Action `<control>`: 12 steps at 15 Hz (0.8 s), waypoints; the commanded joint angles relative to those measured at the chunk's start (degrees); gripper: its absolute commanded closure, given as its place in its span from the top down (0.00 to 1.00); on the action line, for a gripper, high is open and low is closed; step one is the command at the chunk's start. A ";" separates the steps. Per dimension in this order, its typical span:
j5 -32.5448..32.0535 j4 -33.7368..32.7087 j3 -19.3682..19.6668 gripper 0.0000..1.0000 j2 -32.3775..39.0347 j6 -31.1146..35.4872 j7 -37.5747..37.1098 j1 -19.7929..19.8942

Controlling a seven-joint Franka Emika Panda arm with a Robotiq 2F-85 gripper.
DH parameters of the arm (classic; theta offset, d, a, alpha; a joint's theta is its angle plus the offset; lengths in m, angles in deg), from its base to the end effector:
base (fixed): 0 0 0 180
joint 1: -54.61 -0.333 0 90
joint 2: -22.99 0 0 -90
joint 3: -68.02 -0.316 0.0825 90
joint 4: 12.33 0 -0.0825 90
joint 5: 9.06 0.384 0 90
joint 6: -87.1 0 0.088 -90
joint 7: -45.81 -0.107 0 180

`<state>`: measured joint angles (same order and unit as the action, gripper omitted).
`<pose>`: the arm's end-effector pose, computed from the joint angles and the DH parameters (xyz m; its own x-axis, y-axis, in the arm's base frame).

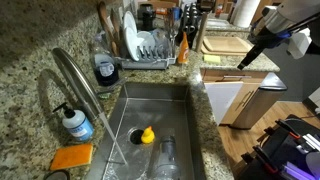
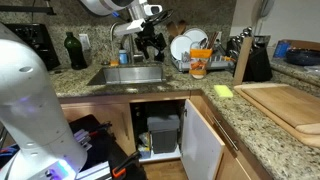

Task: Close the tap

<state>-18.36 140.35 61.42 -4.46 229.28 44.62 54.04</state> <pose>0.4013 0.0505 0.4193 0.9334 0.2280 0.2771 0.1833 -0.9668 0.1781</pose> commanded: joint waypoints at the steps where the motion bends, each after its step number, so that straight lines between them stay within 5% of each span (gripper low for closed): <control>1: -0.25 -0.07 0.38 1.00 0.01 -0.14 -0.18 -0.39; 6: -0.24 -0.07 0.38 1.00 0.01 -0.14 -0.18 -0.39; 12: -3.30 -12.99 -4.09 1.00 14.53 3.93 6.05 -6.13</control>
<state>-19.76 136.12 59.89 0.43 232.56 48.76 50.14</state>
